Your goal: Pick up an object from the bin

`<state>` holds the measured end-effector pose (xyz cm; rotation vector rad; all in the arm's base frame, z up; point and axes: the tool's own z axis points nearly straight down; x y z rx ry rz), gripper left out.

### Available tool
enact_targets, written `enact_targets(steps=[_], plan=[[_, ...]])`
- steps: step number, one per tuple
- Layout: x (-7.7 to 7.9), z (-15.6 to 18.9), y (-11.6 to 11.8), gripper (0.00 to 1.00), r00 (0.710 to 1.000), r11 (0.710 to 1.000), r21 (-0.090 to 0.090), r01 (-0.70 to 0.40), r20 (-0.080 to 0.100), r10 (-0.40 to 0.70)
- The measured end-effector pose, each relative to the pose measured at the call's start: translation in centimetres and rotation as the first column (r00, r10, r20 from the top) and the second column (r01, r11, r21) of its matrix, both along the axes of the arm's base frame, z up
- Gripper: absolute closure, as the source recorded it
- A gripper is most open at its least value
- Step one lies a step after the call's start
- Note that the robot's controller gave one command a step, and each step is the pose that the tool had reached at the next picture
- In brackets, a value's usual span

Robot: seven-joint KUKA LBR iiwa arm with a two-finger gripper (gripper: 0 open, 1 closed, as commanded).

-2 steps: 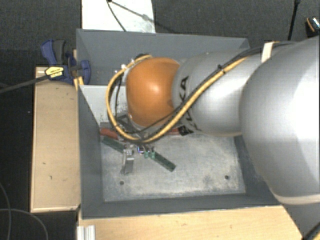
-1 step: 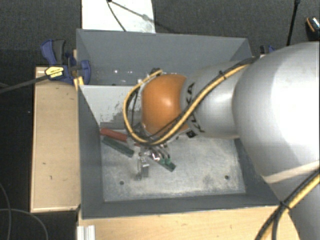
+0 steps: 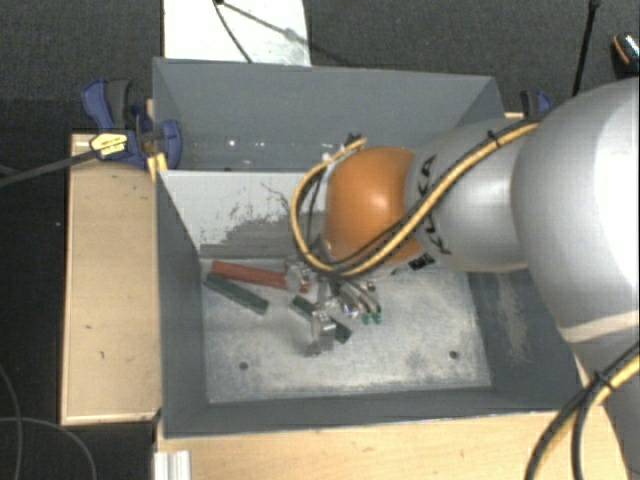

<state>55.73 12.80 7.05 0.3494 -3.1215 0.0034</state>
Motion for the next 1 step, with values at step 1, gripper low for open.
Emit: enact_targets(steps=[1], plan=[[-2.38,-0.04,-6.64,0.00,0.986,0.986,0.000,0.166,-0.001,-0.166]])
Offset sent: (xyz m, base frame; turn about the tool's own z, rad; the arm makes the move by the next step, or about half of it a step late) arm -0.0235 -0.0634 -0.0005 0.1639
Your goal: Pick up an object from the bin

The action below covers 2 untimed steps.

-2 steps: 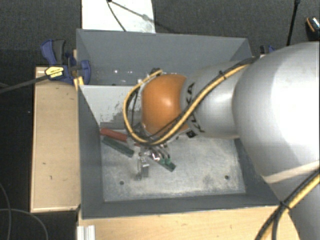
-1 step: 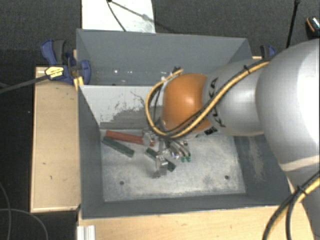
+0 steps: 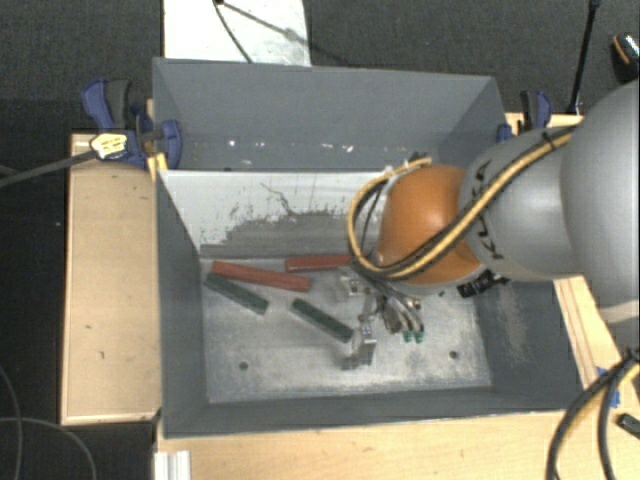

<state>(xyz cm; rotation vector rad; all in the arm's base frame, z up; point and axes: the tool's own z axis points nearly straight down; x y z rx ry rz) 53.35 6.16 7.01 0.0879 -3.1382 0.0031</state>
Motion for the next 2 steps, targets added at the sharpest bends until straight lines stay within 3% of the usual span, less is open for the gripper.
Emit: enact_targets(steps=[1,2], plan=[[0.1,0.0,0.3,1.00,1.000,1.000,0.003,0.000,0.002,0.000],[1.7,15.3,2.0,1.00,0.974,0.975,0.002,-0.224,0.013,0.224]])
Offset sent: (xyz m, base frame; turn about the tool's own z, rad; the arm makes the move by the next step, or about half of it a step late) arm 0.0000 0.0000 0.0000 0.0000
